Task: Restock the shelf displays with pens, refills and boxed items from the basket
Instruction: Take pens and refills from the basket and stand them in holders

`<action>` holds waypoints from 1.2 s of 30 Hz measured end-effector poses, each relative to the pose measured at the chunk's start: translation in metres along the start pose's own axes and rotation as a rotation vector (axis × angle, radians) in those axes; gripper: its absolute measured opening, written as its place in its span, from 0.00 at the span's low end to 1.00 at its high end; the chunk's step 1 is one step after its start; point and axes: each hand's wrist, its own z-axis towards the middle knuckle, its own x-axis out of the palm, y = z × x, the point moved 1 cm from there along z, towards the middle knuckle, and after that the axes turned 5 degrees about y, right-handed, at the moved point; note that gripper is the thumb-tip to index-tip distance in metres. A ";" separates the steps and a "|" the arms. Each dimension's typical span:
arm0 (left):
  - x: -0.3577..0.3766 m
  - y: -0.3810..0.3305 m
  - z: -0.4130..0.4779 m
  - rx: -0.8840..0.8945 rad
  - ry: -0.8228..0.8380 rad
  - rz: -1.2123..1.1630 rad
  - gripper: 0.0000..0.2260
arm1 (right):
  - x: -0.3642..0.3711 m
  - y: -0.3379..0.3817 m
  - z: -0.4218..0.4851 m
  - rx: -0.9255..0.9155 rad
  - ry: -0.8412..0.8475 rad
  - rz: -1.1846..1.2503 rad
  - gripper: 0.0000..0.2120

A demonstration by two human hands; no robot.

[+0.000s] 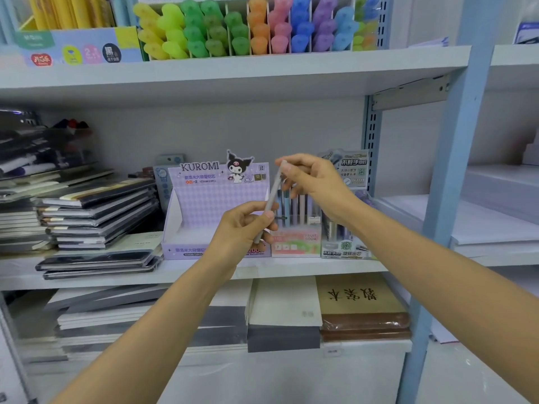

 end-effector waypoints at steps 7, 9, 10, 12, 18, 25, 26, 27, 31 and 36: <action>-0.003 -0.007 0.001 -0.011 -0.203 -0.172 0.04 | -0.026 0.006 -0.014 0.060 -0.028 0.145 0.05; -0.005 -0.011 0.001 0.003 -0.272 -0.276 0.04 | -0.032 0.002 -0.021 0.114 0.088 0.051 0.04; -0.004 -0.013 0.002 0.021 -0.285 -0.306 0.04 | -0.033 0.001 -0.024 0.131 0.145 -0.001 0.04; 0.001 -0.017 0.002 0.066 -0.291 -0.339 0.04 | -0.035 -0.002 -0.029 0.148 0.233 -0.065 0.05; 0.018 -0.026 0.008 0.253 -0.309 -0.223 0.04 | -0.027 0.005 -0.027 0.043 0.174 -0.207 0.09; 0.036 -0.033 0.019 0.398 -0.205 0.110 0.07 | -0.014 0.034 -0.016 -0.124 0.081 -0.289 0.11; 0.037 -0.031 0.019 0.393 -0.200 0.148 0.07 | -0.014 0.036 -0.015 -0.133 0.061 -0.282 0.10; 0.036 -0.029 0.019 0.375 -0.207 0.210 0.08 | -0.015 0.036 -0.014 -0.143 0.022 -0.250 0.09; 0.024 -0.007 0.008 0.323 -0.195 0.694 0.14 | -0.028 0.032 -0.013 -0.158 -0.237 -0.160 0.06; 0.016 0.026 -0.008 0.318 0.022 1.140 0.23 | -0.029 0.002 -0.012 -0.029 -0.262 -0.381 0.04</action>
